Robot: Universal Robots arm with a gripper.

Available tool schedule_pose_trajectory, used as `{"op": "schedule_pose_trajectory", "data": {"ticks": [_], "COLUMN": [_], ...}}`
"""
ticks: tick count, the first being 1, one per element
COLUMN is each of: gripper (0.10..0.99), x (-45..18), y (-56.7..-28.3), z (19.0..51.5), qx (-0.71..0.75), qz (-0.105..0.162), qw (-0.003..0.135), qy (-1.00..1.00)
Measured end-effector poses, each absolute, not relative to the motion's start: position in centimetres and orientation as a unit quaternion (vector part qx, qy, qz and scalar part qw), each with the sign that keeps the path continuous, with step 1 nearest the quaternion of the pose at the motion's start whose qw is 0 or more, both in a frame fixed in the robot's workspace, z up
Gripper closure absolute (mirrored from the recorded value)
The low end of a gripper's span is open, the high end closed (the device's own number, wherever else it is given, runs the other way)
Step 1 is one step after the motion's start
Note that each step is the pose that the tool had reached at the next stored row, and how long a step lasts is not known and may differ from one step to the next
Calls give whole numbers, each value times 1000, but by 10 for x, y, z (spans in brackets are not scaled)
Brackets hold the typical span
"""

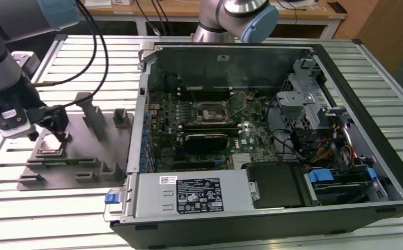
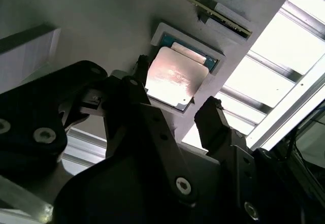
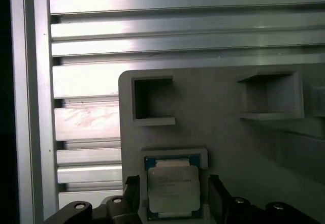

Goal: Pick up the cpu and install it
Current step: 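Pick up the cpu and move it towards the insertion slot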

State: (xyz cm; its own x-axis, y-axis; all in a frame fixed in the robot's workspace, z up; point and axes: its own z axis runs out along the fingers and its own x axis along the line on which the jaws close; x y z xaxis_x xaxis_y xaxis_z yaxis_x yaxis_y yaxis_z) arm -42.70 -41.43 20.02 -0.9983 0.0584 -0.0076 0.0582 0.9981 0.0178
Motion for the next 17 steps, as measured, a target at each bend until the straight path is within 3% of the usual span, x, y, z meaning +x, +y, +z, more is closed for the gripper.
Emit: {"op": "schedule_pose_trajectory", "data": {"ticks": [17], "gripper": [439], "x": [-427], "y": [-414], "z": [185], "qx": [-6], "qz": [9], "qw": [4], "qy": [1000]}}
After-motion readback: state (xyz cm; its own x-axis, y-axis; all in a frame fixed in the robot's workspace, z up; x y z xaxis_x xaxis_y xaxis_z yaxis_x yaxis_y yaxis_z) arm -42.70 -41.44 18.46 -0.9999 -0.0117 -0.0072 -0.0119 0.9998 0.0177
